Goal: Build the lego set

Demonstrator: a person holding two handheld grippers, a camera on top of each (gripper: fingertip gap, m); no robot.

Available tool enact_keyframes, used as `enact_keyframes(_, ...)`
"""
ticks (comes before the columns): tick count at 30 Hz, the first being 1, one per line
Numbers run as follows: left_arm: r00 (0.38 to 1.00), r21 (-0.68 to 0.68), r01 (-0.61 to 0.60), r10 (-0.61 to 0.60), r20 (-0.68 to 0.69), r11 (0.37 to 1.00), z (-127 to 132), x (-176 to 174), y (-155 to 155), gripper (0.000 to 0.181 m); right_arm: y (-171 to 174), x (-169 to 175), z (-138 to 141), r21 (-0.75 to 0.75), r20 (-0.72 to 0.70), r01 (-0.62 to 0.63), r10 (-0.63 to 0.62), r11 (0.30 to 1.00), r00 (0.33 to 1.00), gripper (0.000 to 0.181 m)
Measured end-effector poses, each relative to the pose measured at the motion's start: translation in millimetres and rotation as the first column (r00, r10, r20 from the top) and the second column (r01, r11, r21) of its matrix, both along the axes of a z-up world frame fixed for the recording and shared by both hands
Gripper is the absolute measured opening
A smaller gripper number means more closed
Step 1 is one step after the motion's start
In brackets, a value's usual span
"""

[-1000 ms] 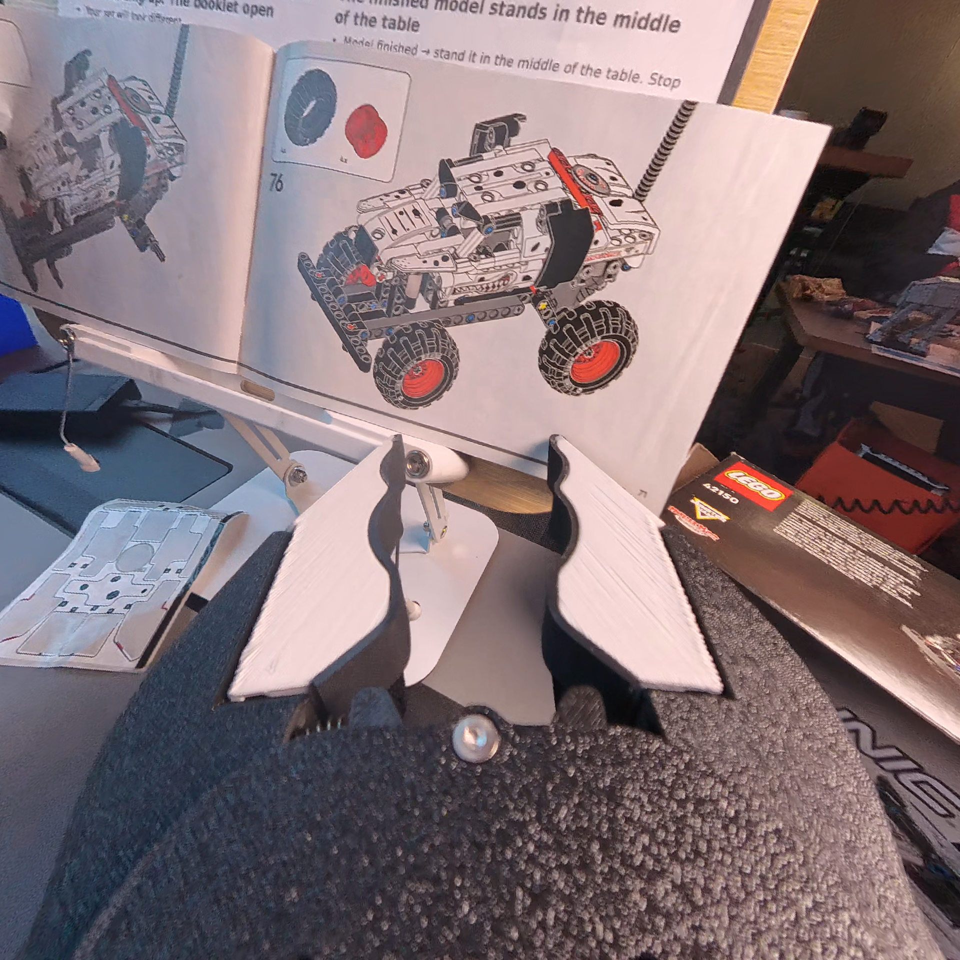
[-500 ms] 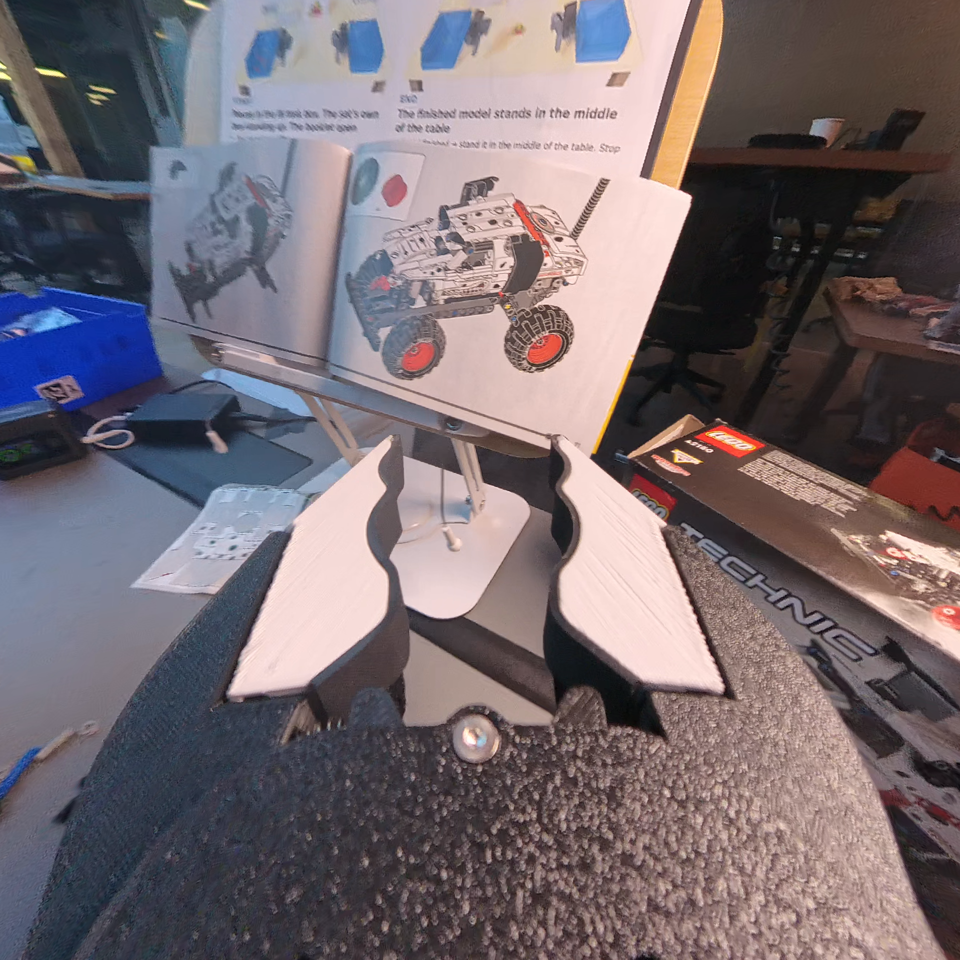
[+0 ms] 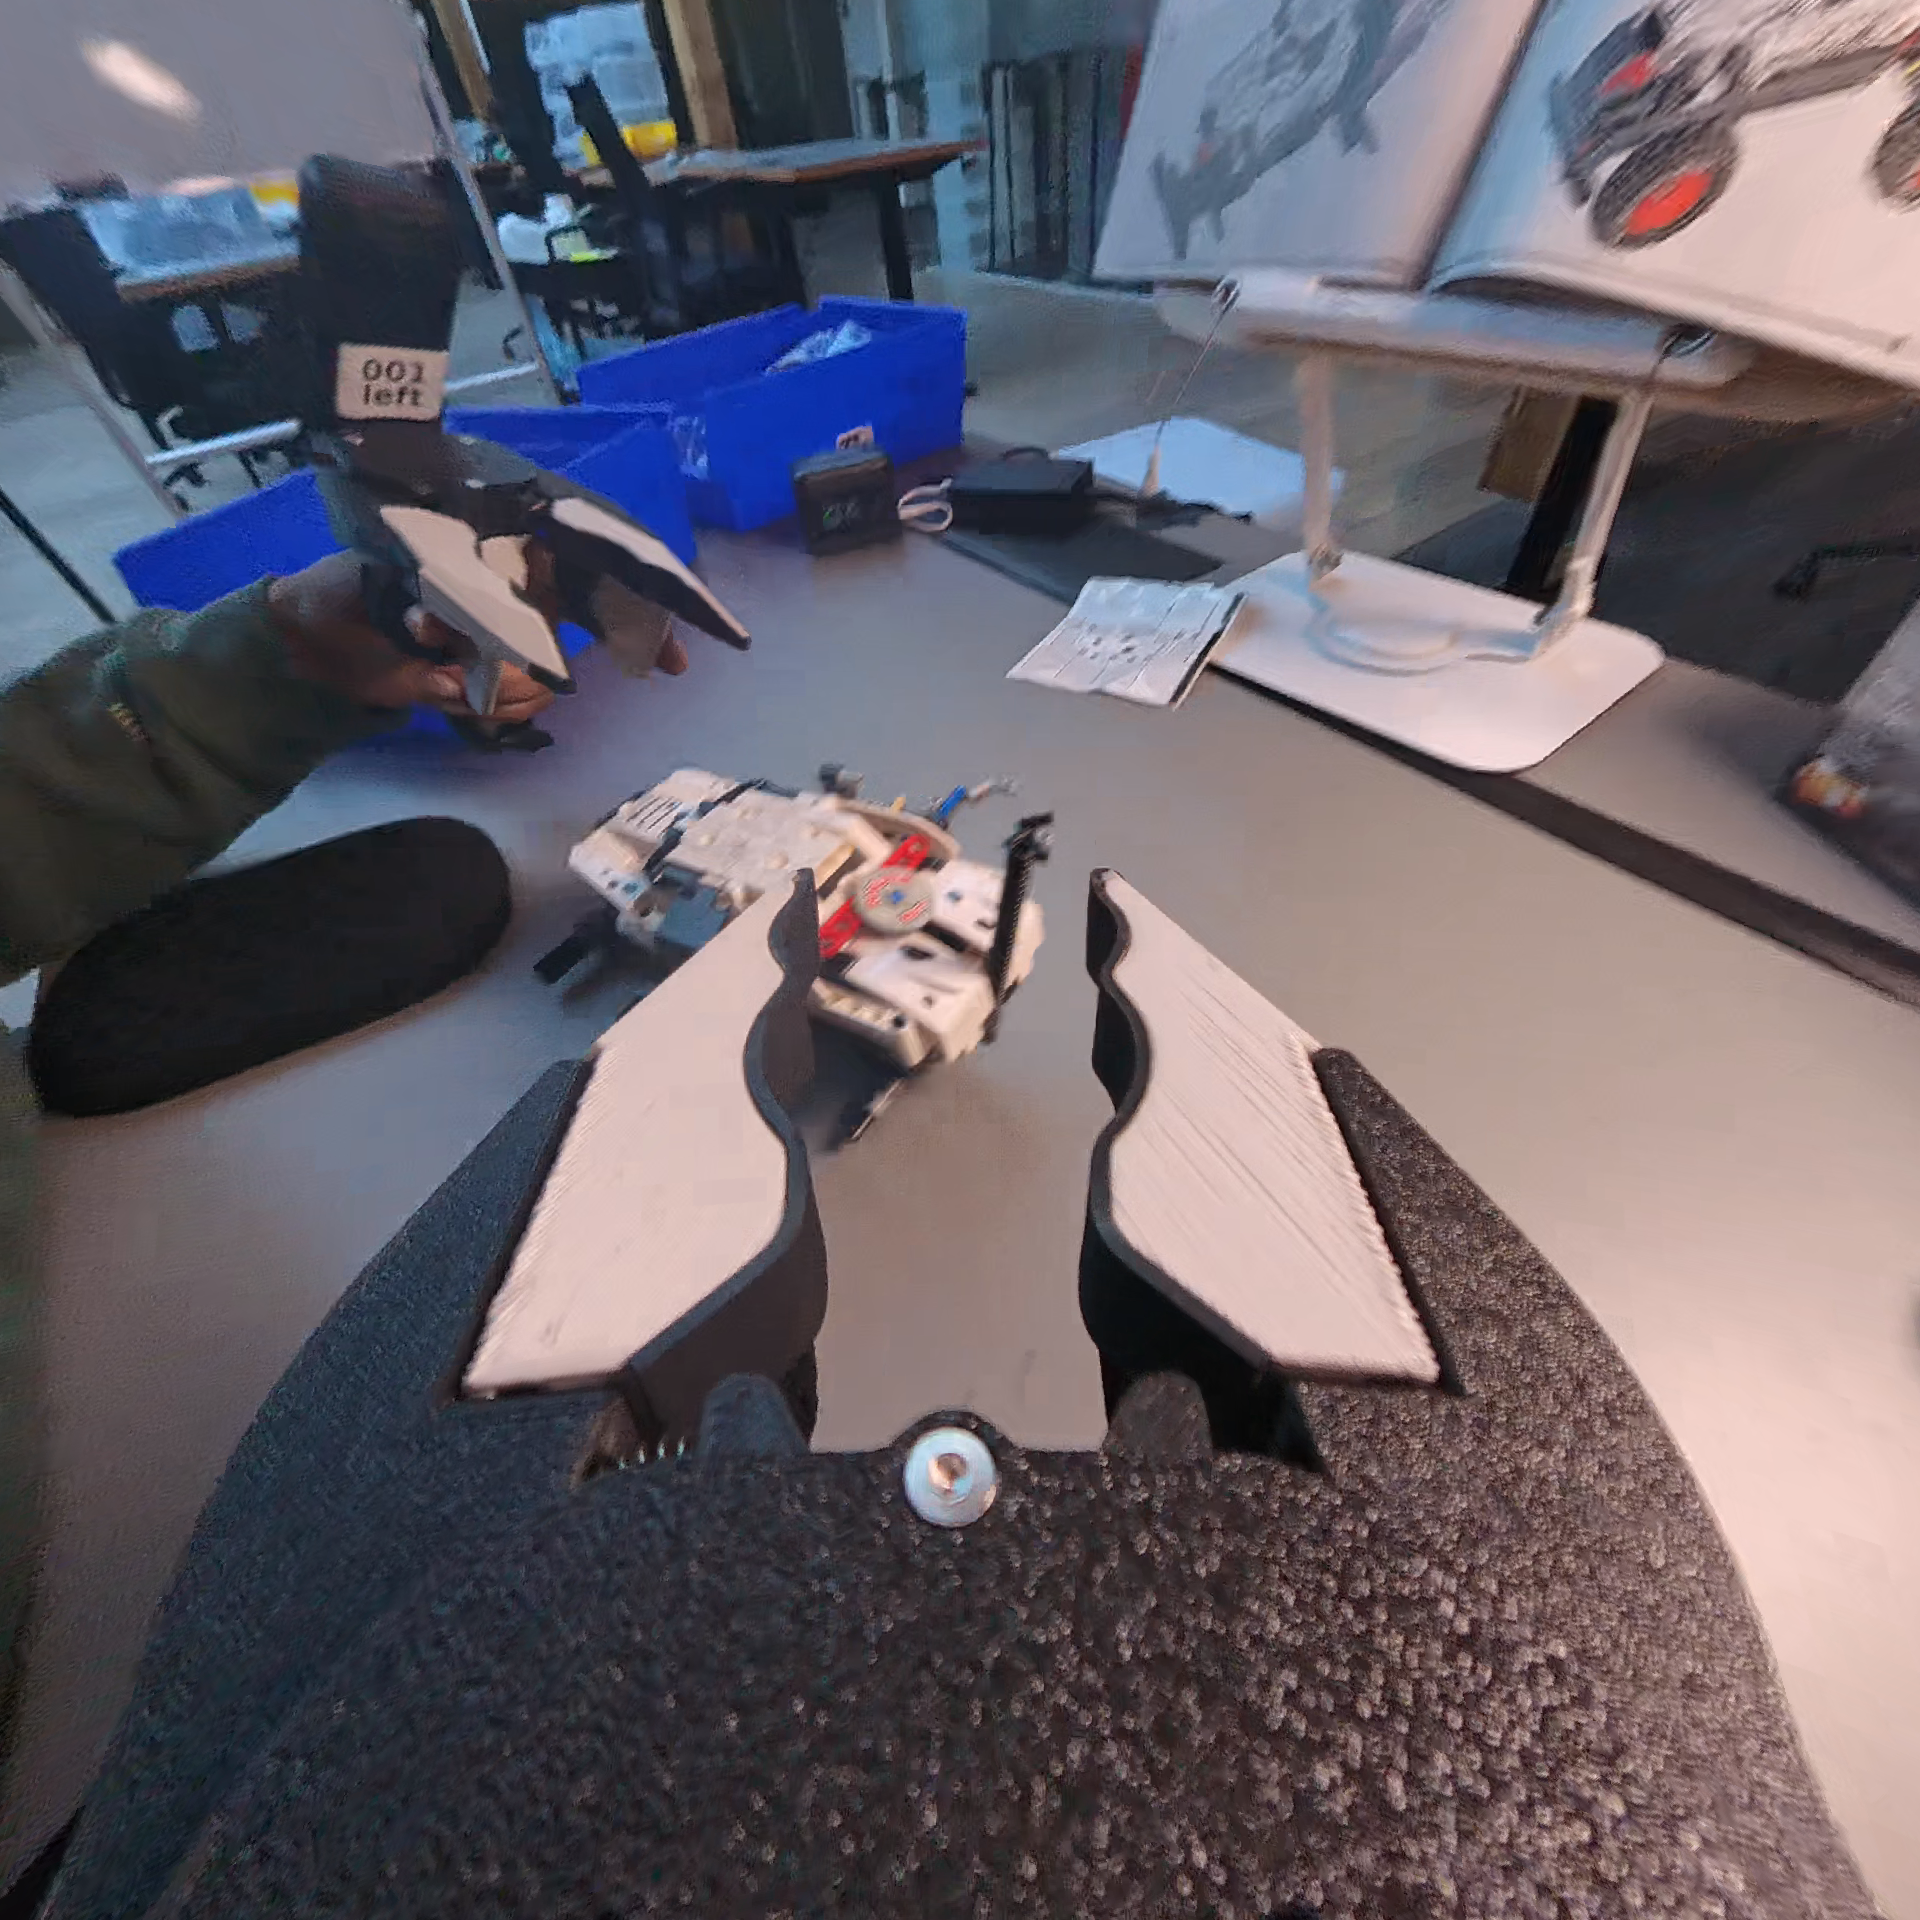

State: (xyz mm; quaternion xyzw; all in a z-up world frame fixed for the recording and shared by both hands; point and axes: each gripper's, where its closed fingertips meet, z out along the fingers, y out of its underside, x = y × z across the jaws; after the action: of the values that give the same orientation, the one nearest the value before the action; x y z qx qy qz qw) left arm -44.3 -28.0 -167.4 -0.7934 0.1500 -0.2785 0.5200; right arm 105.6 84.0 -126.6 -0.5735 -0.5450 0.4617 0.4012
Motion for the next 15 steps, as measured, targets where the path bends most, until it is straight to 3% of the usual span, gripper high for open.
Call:
enact_keyframes(3,0.996,-0.055,0.089,-0.090,-0.012,0.995,-22,24,-6,0.088,-44,-2,-44,0.045,0.175,-0.018,0.010,0.999,0.984,0.056)
enact_keyframes(5,0.988,-0.086,0.106,-0.115,-0.102,0.991,-37,34,-5,0.080,-65,-10,-62,0.125,0.232,-0.034,0.004,0.992,0.973,0.055)
enact_keyframes(8,0.968,-0.101,0.113,-0.132,-0.214,0.988,-49,48,-5,0.066,-83,-28,-76,0.121,0.268,-0.045,0.011,0.992,0.963,0.054)
enact_keyframes(10,0.946,-0.090,0.070,-0.095,-0.309,0.993,-53,48,-4,0.062,-73,-37,-80,0.147,0.280,0.003,-0.044,0.989,0.959,0.047)
enact_keyframes(15,0.895,-0.070,0.128,-0.145,-0.422,0.989,-60,73,-14,0.059,-37,-41,-83,0.240,0.302,0.072,-0.145,0.968,0.942,0.035)
